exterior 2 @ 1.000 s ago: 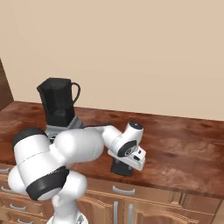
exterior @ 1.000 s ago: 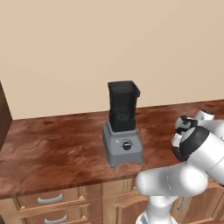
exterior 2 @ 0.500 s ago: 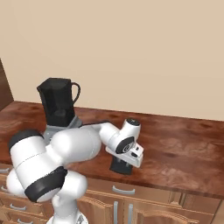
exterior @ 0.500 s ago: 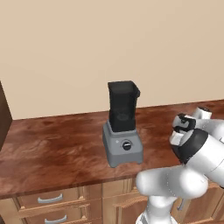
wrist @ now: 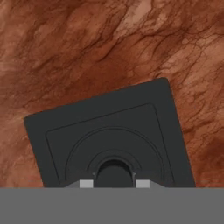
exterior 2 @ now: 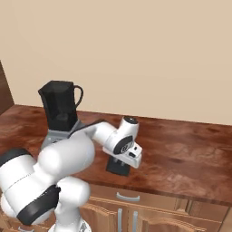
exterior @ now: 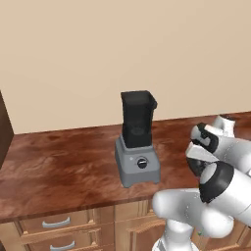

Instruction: Close the lid blender by securely placing the lid on top.

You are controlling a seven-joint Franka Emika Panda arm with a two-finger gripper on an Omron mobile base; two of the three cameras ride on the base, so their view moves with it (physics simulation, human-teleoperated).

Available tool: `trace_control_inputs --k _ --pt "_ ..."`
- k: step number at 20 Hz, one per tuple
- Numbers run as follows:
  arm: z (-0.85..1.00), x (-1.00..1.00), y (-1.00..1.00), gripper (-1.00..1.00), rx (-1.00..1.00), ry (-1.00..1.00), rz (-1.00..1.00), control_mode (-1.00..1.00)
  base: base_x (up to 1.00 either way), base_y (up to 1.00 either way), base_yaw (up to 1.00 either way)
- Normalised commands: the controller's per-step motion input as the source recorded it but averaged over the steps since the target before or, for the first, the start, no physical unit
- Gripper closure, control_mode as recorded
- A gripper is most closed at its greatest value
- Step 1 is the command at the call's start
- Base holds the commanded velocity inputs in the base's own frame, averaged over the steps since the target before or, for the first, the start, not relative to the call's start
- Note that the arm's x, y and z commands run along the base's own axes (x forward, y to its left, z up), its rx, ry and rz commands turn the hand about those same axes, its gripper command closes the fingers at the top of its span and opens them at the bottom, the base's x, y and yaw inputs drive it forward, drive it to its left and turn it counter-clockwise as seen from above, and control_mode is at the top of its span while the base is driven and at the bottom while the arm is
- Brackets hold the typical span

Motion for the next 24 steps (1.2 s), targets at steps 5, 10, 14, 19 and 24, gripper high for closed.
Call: trace_control_inputs --k 5,10,14,19,24 --pt "0.71 -0.17 0.01 1.00 0.00 -0.21 0.00 -1.00 0.00 0.00 0.00" --pt "0.19 -0.29 0.05 1.00 0.00 -0.15 0.00 -1.00 0.00 0.00 0.00" --pt "0.88 -0.31 0.03 1.00 0.00 -0.22 0.00 -1.00 0.00 0.00 0.00" --pt "0.78 -0.20 0.22 1.00 0.00 -0.13 0.00 -1.00 0.00 0.00 0.00" --pt "0.78 -0.17 0.31 1.00 0.00 -0.09 0.00 -1.00 0.00 0.00 0.00"
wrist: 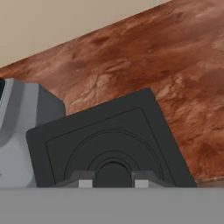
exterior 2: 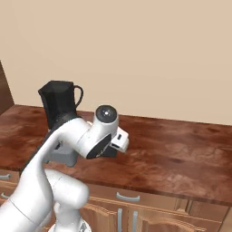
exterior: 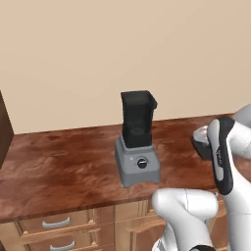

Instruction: Close the lid blender by securely placing the lid on top.

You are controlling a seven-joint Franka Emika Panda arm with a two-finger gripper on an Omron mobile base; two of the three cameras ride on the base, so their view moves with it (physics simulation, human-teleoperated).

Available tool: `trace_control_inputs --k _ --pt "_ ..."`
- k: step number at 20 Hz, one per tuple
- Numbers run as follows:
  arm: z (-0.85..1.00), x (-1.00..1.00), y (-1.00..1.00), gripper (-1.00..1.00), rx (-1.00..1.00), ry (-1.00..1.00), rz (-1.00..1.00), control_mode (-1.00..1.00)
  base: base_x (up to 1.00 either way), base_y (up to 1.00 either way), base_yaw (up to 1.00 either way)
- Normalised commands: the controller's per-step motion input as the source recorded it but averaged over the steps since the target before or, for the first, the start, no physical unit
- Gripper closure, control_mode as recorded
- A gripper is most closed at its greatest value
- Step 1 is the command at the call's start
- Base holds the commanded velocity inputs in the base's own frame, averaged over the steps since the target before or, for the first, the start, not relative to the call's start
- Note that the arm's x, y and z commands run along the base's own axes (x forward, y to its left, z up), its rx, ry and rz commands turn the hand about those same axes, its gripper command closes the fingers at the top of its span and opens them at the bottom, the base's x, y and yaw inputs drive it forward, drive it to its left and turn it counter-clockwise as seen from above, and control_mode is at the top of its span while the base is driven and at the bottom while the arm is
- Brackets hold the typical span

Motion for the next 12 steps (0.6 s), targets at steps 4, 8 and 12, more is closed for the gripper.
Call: trace_control_inputs --k 4,8,12 --pt "0.82 -0.18 0.30 1.00 -0.01 -0.09 0.00 -1.00 0.00 0.00 0.00" --pt "0.84 -0.20 0.23 1.00 -0.05 -0.11 -0.02 -1.00 0.00 0.00 0.00" --pt "0.87 -0.17 0.23 1.00 -0.03 -0.14 -0.03 -1.00 0.00 0.00 0.00"
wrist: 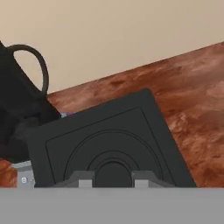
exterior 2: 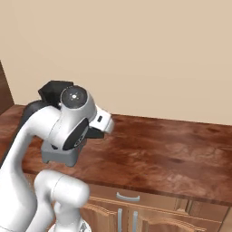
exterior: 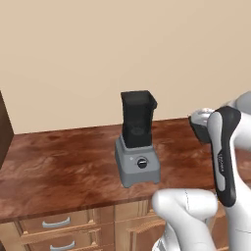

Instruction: Close the lid blender by securely placing the lid on top.

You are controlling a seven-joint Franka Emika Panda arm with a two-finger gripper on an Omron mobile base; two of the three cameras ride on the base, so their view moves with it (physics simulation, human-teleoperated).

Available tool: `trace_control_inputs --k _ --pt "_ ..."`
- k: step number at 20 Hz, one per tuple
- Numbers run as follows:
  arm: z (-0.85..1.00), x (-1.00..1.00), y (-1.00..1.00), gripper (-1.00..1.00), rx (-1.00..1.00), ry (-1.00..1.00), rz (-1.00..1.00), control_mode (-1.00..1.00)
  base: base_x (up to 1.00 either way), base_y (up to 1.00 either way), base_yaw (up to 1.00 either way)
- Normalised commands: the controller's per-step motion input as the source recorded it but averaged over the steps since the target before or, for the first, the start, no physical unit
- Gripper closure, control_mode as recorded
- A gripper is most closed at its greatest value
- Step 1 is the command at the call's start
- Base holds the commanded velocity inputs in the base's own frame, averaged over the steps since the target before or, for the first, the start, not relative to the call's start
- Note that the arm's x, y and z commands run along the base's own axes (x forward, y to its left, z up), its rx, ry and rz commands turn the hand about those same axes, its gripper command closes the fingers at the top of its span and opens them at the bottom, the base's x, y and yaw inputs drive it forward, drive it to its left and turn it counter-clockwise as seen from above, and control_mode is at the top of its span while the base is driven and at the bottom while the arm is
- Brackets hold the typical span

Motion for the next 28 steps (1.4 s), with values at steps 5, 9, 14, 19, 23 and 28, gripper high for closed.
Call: trace_control_inputs --k 5,9,14,19,23,28 --pt "0.89 -0.17 0.32 1.00 -0.01 -0.15 -0.02 -1.00 0.00 0.00 0.00" --pt "0.77 -0.28 0.38 1.00 0.00 -0.20 0.00 -1.00 0.00 0.00 0.00" --pt "0.69 -0.35 0.37 1.00 0.00 -0.23 0.00 -1.00 0.00 0.00 0.00" --pt "0.53 -0.07 0.50 1.00 0.00 -0.13 0.00 -1.00 0.00 0.00 0.00" --pt "0.31 0.14 0.65 1.00 0.00 0.06 0.00 -1.00 0.00 0.00 0.00" --pt "0.03 0.28 0.52 1.00 0.00 0.18 0.00 -1.00 0.00 0.00 0.00"
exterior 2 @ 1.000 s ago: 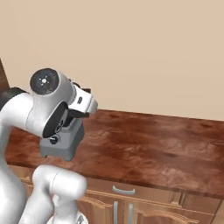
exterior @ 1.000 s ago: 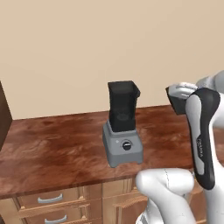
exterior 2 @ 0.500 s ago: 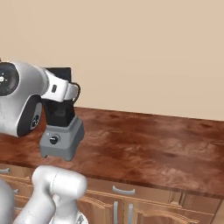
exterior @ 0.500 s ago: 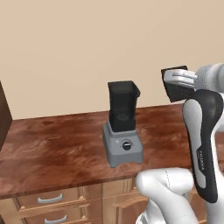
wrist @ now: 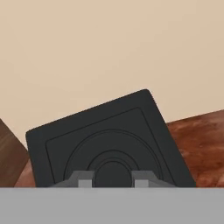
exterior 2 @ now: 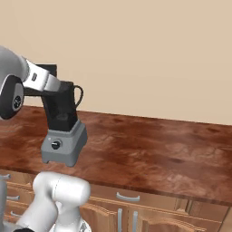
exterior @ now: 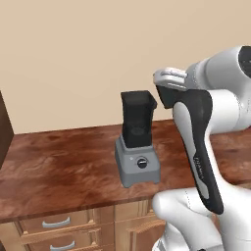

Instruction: Close the lid blender by securely placing the lid on top.

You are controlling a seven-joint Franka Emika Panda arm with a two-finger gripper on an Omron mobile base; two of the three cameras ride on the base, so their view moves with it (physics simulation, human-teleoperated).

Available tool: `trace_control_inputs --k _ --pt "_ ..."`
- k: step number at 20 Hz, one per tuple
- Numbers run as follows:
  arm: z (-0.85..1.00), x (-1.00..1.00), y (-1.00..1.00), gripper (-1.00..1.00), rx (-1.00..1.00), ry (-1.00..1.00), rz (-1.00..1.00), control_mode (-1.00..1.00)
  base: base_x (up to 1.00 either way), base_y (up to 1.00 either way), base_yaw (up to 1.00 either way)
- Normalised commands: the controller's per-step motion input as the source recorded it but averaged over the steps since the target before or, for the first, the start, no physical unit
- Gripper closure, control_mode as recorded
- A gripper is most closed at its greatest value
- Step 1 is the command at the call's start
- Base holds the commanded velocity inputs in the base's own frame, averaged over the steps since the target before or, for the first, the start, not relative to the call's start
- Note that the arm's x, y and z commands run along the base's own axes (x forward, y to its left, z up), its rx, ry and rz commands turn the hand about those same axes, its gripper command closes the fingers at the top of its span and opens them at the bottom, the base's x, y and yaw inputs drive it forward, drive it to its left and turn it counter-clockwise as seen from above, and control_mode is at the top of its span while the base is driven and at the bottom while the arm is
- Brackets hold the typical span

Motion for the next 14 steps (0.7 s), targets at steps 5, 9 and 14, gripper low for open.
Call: trace_control_inputs --k 5,9,14 --pt "0.00 0.23 0.15 1.00 0.00 0.12 0.00 -1.00 0.00 0.00 0.00" --pt "0.00 0.19 0.08 1.00 0.00 0.13 0.00 -1.00 0.00 0.00 0.00" --pt "-0.04 0.11 0.12 1.00 0.00 0.14 0.00 -1.00 0.00 0.00 0.00"
